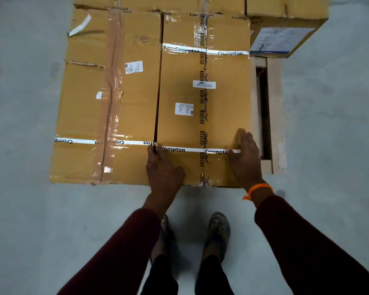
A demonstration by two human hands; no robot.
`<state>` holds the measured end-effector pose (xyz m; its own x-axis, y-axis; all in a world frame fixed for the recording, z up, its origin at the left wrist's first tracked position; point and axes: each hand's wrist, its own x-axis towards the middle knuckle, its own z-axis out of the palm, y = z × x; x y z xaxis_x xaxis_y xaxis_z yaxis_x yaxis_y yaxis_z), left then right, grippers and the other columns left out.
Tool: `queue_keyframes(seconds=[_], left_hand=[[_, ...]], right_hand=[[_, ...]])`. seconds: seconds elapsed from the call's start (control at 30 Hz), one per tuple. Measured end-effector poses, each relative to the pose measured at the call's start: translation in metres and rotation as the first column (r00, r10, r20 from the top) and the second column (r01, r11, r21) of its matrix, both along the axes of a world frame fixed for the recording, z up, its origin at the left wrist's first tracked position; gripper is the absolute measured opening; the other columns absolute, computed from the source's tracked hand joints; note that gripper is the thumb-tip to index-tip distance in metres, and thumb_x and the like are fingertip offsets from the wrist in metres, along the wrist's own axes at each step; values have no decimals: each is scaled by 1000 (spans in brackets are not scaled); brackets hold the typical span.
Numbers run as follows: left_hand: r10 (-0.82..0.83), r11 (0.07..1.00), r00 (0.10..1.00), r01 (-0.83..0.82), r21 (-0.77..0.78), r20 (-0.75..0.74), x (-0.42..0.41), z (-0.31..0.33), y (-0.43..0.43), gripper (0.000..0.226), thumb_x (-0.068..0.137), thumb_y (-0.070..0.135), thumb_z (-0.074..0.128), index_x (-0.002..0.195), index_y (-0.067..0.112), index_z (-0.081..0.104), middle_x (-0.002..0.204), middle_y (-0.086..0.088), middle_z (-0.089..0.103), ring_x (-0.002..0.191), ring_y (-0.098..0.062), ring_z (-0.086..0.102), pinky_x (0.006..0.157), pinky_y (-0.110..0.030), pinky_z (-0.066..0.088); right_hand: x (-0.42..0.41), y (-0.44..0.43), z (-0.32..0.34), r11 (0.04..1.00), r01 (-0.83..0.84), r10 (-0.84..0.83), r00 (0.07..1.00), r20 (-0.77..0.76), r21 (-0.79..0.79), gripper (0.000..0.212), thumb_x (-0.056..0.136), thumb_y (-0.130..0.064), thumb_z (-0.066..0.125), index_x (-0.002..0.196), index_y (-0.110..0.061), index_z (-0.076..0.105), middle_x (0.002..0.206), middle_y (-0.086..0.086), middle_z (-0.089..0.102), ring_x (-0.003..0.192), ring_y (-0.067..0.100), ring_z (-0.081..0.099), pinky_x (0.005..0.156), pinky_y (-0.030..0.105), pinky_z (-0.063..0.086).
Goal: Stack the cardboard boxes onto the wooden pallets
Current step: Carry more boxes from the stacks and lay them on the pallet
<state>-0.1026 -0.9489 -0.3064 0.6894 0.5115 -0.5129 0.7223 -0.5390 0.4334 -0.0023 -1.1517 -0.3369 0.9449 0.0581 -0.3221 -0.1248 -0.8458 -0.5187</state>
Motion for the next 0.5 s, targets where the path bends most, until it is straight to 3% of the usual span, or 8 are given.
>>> queue_keyframes(seconds=[0.13,0.3,0.5], left_hand=[[-53,989,999,53,-135,5,-24,82,-21,78,97,31,62,160,10,20,168,-18,7,156,-33,8,124,-41,11],[-44,970,993,68,-232,107,-81,231,-19,57,91,20,72,141,0,53,142,-20,55,133,-34,50,108,-32,35],[85,968,975,-32,-248,207,-148,366,10,46,95,26,68,138,12,60,140,-12,60,127,-26,57,94,-17,34]], right_hand=[[-54,19,74,989,-147,147,989,-27,15,67,97,-20,65,157,-13,36,162,15,35,151,35,28,123,51,26],[-122,32,217,982,-107,119,991,-67,153,50,94,-18,68,141,-3,56,137,21,60,129,38,53,110,49,44],[-195,57,369,938,-153,160,987,5,311,35,95,-13,65,128,1,65,129,20,67,120,34,62,103,29,41]])
